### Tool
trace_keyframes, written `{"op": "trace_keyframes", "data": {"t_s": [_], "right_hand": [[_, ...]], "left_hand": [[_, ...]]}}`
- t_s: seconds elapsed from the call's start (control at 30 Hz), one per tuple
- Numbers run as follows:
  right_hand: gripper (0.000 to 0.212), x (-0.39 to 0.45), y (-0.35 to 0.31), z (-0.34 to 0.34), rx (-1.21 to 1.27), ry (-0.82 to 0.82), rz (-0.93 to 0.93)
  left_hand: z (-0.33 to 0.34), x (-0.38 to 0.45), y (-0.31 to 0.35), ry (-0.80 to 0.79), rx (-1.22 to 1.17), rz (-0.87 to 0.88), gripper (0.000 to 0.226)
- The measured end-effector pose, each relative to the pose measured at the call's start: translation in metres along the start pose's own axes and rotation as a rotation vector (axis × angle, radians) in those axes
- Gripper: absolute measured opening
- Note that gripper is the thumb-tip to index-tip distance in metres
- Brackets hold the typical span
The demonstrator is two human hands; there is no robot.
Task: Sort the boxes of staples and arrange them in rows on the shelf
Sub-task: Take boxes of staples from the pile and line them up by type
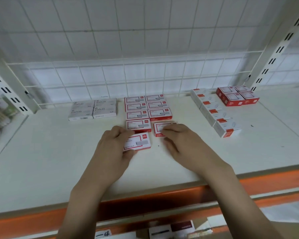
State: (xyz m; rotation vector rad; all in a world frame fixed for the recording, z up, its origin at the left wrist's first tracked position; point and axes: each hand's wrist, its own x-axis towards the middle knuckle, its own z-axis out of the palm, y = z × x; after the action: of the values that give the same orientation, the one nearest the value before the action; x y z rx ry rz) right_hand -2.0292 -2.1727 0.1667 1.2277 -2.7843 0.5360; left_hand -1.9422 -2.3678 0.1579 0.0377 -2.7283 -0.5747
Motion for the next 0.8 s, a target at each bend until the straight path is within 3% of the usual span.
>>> {"op": "trace_keyframes", "data": {"t_s": [0.5,0.63,0.8], "right_hand": [[0.042,0.018,0.001,-0.003,-0.035,-0.092,-0.007],[0.043,0.008,0.006,-0.002,-0.004,-0.032,0.020],[0.043,0.000,0.009,0.001,0.018,0.003,0.038]], "left_hand": [[0.014,-0.008,0.003,0.016,0.034,0.043,0.041],[0.018,-0.007,0.003,0.083,0.077,0.053,0.031],[0.015,0.001,0.007,0.071,0.162,0.056,0.040]]}}
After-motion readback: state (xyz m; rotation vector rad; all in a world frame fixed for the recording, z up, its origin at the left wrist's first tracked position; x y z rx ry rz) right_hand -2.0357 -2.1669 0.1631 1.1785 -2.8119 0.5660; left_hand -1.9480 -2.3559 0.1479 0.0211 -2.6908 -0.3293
